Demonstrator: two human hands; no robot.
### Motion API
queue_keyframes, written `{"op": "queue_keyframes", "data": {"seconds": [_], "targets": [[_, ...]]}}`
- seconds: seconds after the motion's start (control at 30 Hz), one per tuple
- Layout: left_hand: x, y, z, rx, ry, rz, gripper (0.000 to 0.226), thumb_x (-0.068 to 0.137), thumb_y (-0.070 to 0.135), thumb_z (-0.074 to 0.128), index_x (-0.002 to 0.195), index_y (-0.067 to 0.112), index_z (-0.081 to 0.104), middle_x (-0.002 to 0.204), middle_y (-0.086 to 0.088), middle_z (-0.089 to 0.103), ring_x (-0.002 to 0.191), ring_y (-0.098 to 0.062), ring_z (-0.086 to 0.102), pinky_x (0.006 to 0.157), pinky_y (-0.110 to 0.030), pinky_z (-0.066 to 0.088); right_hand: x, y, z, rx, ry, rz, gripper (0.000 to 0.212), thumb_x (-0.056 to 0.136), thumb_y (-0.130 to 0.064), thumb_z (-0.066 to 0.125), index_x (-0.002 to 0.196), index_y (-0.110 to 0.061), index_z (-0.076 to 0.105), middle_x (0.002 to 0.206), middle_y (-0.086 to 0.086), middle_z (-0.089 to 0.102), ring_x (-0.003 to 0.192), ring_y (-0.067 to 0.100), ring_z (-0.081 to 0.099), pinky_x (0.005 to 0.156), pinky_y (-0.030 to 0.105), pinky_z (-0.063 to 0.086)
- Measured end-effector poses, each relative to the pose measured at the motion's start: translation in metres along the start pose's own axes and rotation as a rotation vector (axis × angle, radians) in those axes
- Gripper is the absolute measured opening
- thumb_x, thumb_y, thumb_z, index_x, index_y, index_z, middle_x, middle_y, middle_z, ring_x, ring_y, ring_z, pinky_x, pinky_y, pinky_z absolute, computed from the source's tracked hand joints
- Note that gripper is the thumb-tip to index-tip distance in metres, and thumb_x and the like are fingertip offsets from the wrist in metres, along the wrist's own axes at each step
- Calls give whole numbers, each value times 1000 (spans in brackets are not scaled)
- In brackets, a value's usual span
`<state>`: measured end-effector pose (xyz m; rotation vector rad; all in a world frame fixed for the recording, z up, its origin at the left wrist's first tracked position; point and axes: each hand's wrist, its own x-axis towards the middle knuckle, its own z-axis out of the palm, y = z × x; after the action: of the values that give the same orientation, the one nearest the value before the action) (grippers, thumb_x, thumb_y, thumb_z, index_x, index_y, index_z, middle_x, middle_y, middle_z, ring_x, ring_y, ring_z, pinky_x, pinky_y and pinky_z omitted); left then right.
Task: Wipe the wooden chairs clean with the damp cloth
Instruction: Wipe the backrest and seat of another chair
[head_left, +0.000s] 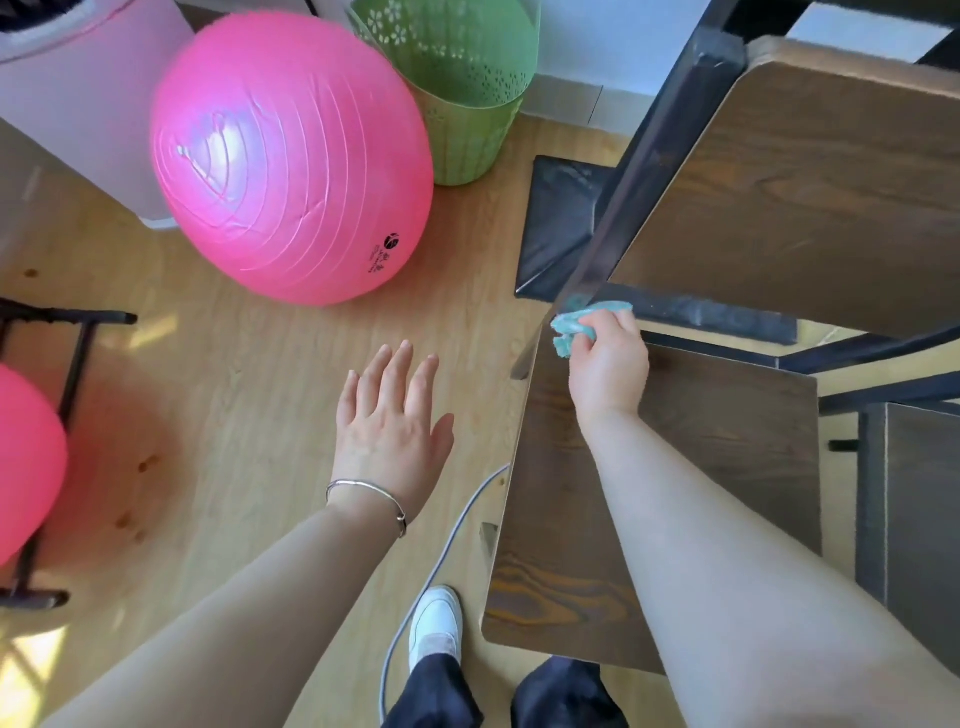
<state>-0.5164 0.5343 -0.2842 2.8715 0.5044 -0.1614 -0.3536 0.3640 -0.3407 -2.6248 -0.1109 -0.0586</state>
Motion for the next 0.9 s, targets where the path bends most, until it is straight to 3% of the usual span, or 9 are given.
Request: {"op": "queue_keyframes", "data": {"seconds": [0.1,0.2,0.3,0.43,0.53,0.67,0.83,0.9], "targets": [[-4,-3,6,0,-19,7,59,90,39,51,142,16,38,150,-12,35,142,-31,25,115,-52,21,3,11,0,-14,-125,103,16,91,-10,60,104,-12,68,117,4,59,98,24,61,82,32,54],[-9,-1,7,10,-20,18,57,91,40,51,142,15,39,150,-12,37,142,-31,26,115,-53,22,-6,-1,-24,68,-172,-99,13,87,-7,60,97,-12,68,105,1,57,82,18,58,71,33,51],[-6,9,-2,5,24,31,53,92,40,45,139,15,43,147,-13,41,140,-32,30,113,-54,26,-15,-29,-81,171,30,-281,13,85,-4,62,95,-9,67,96,0,55,73,11,51,61,21,41],[8,31,-20,-4,44,70,56,89,43,44,138,17,43,147,-12,41,139,-32,31,112,-53,27,13,-76,-175,286,459,-427,13,86,1,65,98,-1,69,99,14,59,87,15,59,71,15,47],[23,51,-32,-14,86,97,54,91,40,49,138,17,42,148,-12,40,139,-33,30,112,-54,27,47,-92,-206,237,649,-541,13,85,3,65,97,1,69,96,19,60,93,16,57,76,18,50],[42,72,-43,-10,119,123,60,90,48,32,140,17,40,149,-11,38,141,-32,28,113,-53,25,68,-77,-190,115,590,-574,12,89,-3,62,98,0,69,97,20,61,94,17,55,76,22,52],[47,81,-36,-21,133,136,57,91,42,50,141,16,41,149,-11,38,141,-32,28,113,-54,24,64,-51,-158,83,492,-572,10,91,-6,61,97,0,67,99,16,62,92,20,59,75,23,52],[43,80,-31,-22,115,133,58,90,43,49,141,16,41,149,-11,38,141,-32,28,114,-53,23,55,-42,-142,74,440,-554,10,90,-2,59,94,-1,67,97,14,62,89,19,58,73,23,50]]}}
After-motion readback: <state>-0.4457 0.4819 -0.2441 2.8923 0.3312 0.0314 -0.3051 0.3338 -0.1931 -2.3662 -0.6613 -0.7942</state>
